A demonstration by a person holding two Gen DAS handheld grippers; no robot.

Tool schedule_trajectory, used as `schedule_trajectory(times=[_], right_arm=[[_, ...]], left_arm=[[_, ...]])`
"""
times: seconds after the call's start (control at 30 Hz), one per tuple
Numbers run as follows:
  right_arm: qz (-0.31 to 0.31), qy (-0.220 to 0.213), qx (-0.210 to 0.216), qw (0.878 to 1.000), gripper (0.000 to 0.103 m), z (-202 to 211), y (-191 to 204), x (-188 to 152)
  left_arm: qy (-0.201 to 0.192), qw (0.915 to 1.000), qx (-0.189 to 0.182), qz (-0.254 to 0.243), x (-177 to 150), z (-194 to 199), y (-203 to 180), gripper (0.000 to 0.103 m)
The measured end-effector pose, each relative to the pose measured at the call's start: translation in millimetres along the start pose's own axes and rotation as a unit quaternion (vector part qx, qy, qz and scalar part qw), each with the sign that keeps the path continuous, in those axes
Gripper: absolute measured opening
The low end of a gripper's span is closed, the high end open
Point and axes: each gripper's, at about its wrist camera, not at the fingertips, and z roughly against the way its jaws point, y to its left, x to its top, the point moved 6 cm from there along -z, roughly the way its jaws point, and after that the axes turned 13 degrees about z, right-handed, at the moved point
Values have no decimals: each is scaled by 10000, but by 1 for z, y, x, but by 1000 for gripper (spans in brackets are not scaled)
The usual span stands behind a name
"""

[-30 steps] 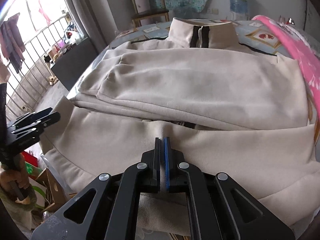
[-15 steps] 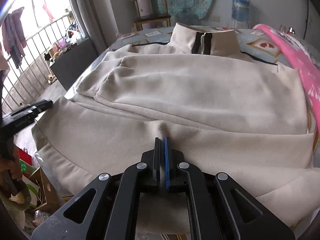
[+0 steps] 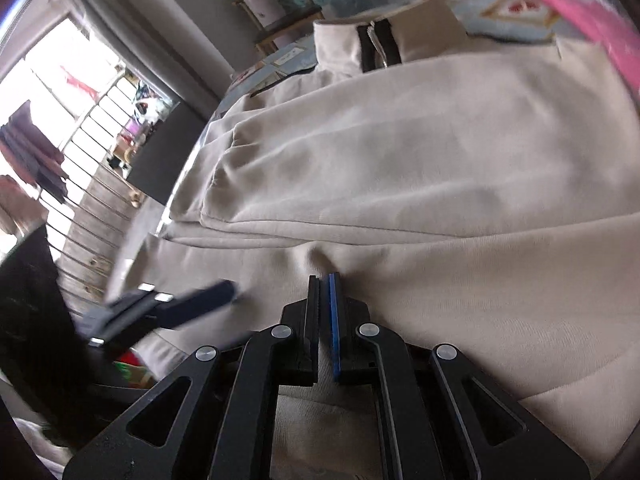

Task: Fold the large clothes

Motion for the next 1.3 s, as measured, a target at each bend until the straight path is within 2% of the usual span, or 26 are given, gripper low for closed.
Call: schedule_trajectory(times=[0.13,0.3,0.4,0.43,0.53,0.6,0.67,0.73,0.8,0.9,0.97,1.07,1.17,1.23,1.27,1.3], right_arm=[[-375,79,426,9984,4,-1,-9,0],[-504,103,667,9964,5,0,-13,-1],[-504,120,695,9962,13,7,-14,-2],[-513,85,705,9962,19,13,-17,-1],[-506,-135,669,9964,27,39,-27,1],[-513,-369,424,9971,33,70,-42,2],[-576,-606,-12,9965,40,100,-62,2],[-760,-852,-583,9918,46,136,-92,-3],[-919,-894,-951,9872,50,155,-114,-11],[-1077,-516,-1281,9845,50,153,-139,-27],[-965,-278,-1291,9865,50,139,-142,-30],[-628,-199,-1580,9852,46,128,-141,-25],[-547,-283,-1586,9854,36,118,-145,-18],[-538,-256,-1544,9862,19,109,-149,-17],[-490,-250,-1554,9863,15,107,-148,-17],[-436,-271,-1588,9860,7,108,-147,-18]], left_arm=[[88,9998,-156,83,10,-8,-2,43],[179,9996,-210,110,10,-15,-4,43],[183,9996,-174,146,11,-15,-4,43],[186,9996,-152,127,11,-14,-4,43],[194,9998,-30,7,10,-15,-7,43],[185,9998,14,-52,10,-15,-8,43],[178,9998,19,-63,9,-16,-8,43],[179,9998,9,-54,10,-16,-8,43],[168,9998,10,-52,10,-15,-7,43],[120,9999,13,-73,9,-16,-7,43],[101,9999,15,-85,9,-15,-8,43],[57,9999,19,-128,8,-15,-8,43],[6,9998,47,-199,9,-16,-10,43],[-27,9996,70,-267,9,-17,-11,43],[-48,9995,76,-298,9,-18,-12,43],[-66,9994,73,-327,9,-18,-12,43]])
